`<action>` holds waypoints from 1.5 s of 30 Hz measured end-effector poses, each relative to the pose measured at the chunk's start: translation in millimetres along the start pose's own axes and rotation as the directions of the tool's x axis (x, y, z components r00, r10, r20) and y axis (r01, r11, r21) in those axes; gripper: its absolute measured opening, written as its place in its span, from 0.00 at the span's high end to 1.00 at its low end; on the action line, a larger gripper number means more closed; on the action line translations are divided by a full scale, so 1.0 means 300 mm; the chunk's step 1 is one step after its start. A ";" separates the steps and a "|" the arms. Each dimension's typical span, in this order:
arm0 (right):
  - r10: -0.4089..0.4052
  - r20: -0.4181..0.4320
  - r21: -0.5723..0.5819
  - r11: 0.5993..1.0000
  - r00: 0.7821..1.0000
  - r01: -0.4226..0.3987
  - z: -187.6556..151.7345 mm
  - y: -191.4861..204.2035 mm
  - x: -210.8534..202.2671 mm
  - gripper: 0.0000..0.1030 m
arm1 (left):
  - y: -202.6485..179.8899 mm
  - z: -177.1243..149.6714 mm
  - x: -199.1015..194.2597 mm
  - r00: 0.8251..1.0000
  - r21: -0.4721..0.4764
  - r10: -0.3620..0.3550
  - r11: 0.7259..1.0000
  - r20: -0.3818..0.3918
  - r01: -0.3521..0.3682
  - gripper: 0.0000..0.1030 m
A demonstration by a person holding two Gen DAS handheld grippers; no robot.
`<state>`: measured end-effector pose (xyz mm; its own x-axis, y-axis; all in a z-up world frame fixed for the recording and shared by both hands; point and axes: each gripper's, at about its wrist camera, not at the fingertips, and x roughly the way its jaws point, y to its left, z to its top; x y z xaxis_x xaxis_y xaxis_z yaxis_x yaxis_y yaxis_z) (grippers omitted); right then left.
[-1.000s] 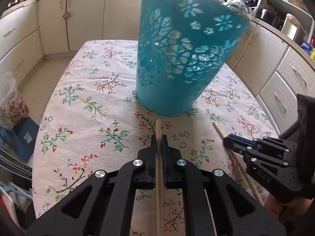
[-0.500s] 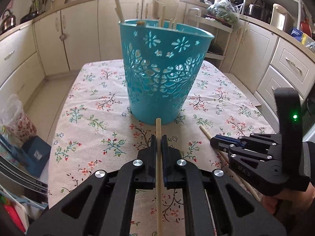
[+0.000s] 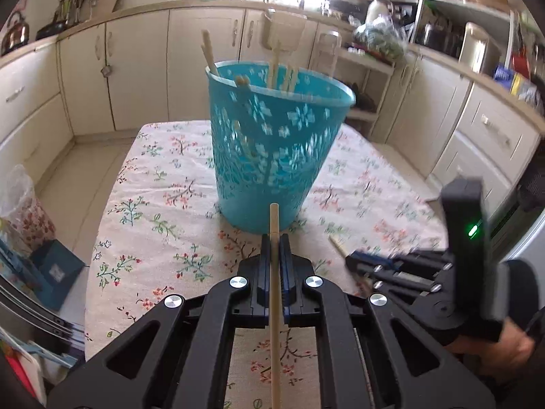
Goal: Organize utensils
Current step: 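Carry the chopstick over the teal cup and open the left gripper, then lift the chopstick over the teal cup and open the right gripper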
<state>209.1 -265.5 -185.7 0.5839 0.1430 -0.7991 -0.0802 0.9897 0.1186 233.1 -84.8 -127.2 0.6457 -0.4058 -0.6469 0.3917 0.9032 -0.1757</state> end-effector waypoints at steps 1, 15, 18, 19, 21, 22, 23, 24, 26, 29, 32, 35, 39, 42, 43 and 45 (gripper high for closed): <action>0.000 -0.001 0.000 1.000 1.000 0.000 0.000 0.001 0.000 0.94 | 0.014 0.018 -0.024 0.999 -0.026 -0.025 0.999 0.023 0.026 0.95; 0.011 -0.002 0.013 1.000 1.000 -0.011 0.001 -0.003 -0.002 0.93 | -0.035 0.423 -0.227 0.937 -0.023 -0.103 0.993 0.334 0.117 0.95; 0.018 -0.003 0.017 1.000 1.000 -0.018 0.005 -0.010 0.001 0.93 | -0.051 0.498 -0.243 0.926 -0.006 -0.106 0.993 0.363 0.116 0.95; 0.020 -0.003 0.019 1.000 1.000 -0.020 0.006 -0.011 0.002 0.93 | -0.051 0.515 -0.251 0.923 -0.006 -0.107 0.993 0.369 0.117 0.95; 0.025 -0.004 0.022 0.999 1.000 -0.025 0.008 -0.016 0.004 0.93 | -0.047 0.549 -0.269 0.917 -0.009 -0.104 0.993 0.386 0.116 0.95; 0.026 -0.004 0.023 0.999 1.000 -0.026 0.011 -0.019 0.008 0.93 | -0.044 0.568 -0.279 0.911 -0.009 -0.099 0.994 0.400 0.112 0.95; 0.027 -0.005 0.024 0.999 1.000 -0.027 0.013 -0.021 0.011 0.93 | -0.044 0.584 -0.287 0.906 -0.009 -0.093 0.994 0.412 0.106 0.95; 0.029 -0.005 0.025 0.999 1.000 -0.029 0.013 -0.019 0.011 0.93 | -0.043 0.597 -0.292 0.902 -0.008 -0.086 0.995 0.424 0.099 0.95; 0.032 -0.006 0.027 0.999 0.999 -0.032 0.017 -0.019 0.012 0.93 | -0.049 0.623 -0.295 0.893 0.001 -0.067 0.997 0.445 0.075 0.95; 0.034 -0.006 0.029 0.999 0.999 -0.034 0.017 -0.018 0.014 0.93 | -0.061 0.638 -0.262 0.891 0.019 -0.047 0.999 0.451 0.043 0.95; 0.036 -0.007 0.031 0.999 0.999 -0.036 0.018 -0.019 0.016 0.93 | -0.066 0.630 -0.184 0.909 0.031 -0.017 0.999 0.417 0.004 0.95; 0.036 -0.007 0.032 0.999 0.999 -0.036 0.018 -0.019 0.016 0.93 | -0.062 0.599 -0.084 0.933 0.041 0.022 0.998 0.359 -0.040 0.95; 0.038 -0.006 0.032 0.999 0.999 -0.038 0.016 -0.020 0.017 0.93 | -0.028 0.532 0.042 0.967 0.036 0.072 0.996 0.244 -0.084 0.95; 0.058 -0.008 0.036 0.998 0.998 -0.058 0.017 -0.015 0.015 0.85 | 0.002 0.481 0.038 0.972 0.015 0.086 0.996 0.220 -0.092 0.93; 0.070 -0.009 0.034 0.997 0.997 -0.070 0.017 -0.014 0.015 0.80 | 0.011 0.467 0.027 0.970 0.010 0.089 0.996 0.225 -0.094 0.91; 0.087 -0.012 0.029 0.996 0.996 -0.087 0.018 -0.010 0.014 0.75 | 0.028 0.431 -0.019 0.963 -0.004 0.108 0.994 0.248 -0.111 0.66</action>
<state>216.1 -267.9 -186.2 0.5648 0.2286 -0.7929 -0.1067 0.9730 0.2045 317.5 -93.0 -29.0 0.8265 -0.3276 -0.4579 0.3151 0.9431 -0.1061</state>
